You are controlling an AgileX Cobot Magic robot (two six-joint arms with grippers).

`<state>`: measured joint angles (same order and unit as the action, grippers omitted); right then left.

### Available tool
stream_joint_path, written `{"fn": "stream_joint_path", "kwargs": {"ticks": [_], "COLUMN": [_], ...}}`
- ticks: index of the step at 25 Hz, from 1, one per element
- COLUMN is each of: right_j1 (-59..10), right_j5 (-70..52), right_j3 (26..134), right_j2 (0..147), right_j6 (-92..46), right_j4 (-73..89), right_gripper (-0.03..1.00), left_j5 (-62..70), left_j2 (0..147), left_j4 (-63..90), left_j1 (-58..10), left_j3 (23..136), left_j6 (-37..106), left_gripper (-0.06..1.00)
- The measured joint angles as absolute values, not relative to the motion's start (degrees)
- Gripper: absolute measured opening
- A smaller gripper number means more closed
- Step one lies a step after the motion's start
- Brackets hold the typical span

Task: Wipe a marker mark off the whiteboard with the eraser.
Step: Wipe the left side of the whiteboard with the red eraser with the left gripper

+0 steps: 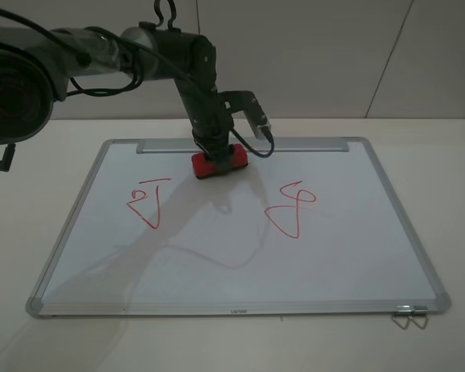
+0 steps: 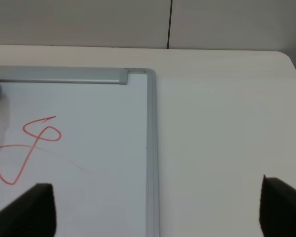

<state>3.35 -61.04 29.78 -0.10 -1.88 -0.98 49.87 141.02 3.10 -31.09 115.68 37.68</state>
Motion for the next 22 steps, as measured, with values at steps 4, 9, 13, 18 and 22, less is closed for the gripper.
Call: {"fn": "stream_joint_path", "kwargs": {"ticks": [4,9,13,18,22], "right_j1": [3.3,3.3,3.3,3.3,3.3], "right_j5": [-61.0,-61.0,-61.0,-61.0,-61.0], "right_j3": [29.8,29.8,29.8,29.8,29.8], "right_j2": [-0.1,-0.1,-0.1,-0.1,-0.1], "right_j6": [-1.9,-1.9,-1.9,-1.9,-1.9], "right_j4": [-1.0,-1.0,-1.0,-1.0,-1.0], "right_gripper": [0.71,0.71,0.71,0.71,0.71], "left_j5": [51.4,55.0,57.2,59.2,61.5], "left_j2": [139.8,139.5,139.2,136.2,132.8], "left_j4": [0.9,0.0,0.0,0.0,-1.7], "left_j1": [-31.1,-31.1,-31.1,-31.1,-31.1], "left_j3": [115.7,115.7,115.7,115.7,115.7], "left_j6": [22.3,7.8,-0.8,-7.2,-9.2], "left_gripper": [0.57,0.57,0.57,0.57,0.57]}}
